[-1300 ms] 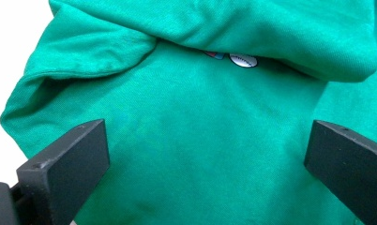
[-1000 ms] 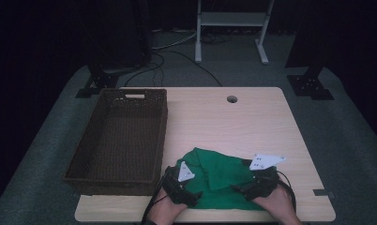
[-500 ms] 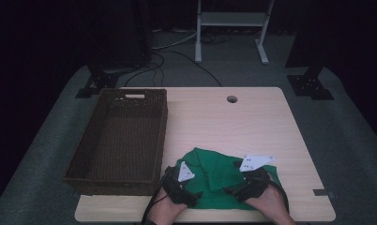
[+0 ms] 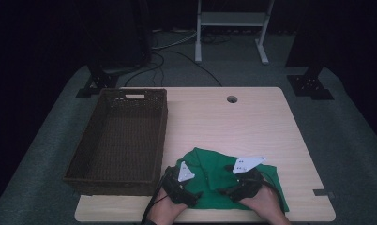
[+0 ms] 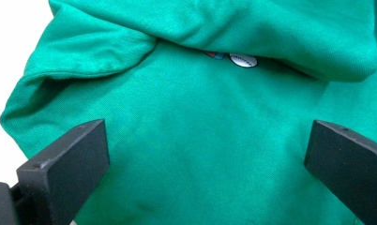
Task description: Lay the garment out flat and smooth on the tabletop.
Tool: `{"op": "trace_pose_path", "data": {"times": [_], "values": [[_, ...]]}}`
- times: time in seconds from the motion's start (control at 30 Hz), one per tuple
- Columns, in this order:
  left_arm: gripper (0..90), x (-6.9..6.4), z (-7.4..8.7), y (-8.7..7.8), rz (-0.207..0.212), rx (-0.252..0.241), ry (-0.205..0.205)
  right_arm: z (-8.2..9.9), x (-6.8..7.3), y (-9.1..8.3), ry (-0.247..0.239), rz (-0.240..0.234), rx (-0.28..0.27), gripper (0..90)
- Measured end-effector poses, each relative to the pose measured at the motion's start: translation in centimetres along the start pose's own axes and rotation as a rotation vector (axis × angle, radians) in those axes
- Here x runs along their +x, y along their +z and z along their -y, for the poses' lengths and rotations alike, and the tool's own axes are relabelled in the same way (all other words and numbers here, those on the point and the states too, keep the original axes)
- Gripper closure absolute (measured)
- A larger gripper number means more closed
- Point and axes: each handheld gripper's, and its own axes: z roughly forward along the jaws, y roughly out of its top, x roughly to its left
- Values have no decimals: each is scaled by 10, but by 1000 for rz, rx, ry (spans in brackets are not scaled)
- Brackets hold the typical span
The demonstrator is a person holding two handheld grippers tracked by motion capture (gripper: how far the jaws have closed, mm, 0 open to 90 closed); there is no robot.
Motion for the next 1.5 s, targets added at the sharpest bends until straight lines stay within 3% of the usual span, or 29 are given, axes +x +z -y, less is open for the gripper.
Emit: {"op": "trace_pose_path", "data": {"times": [0.43, 1.1, 1.37, 1.43, 1.47, 1.5], "values": [[0, 0, 0, 0, -1, 1, 1, -3, 5, 16, -10, -27, 31, 140], [0, 0, 0, 0, 0, 0, -1, 5, 5, 39, -28, 2, 100, 165], [0, 0, 0, 0, -1, 0, 1, 7, 8, 38, -52, 61, 95, 297], [0, 0, 0, 0, -1, 0, 1, 6, 9, 36, -54, 81, 93, 390], [0, 0, 0, 0, -1, 0, 1, 6, 9, 34, -62, 84, 82, 519], [0, 0, 0, 0, -1, 0, 1, 6, 9, 34, -62, 84, 82, 519]]}}
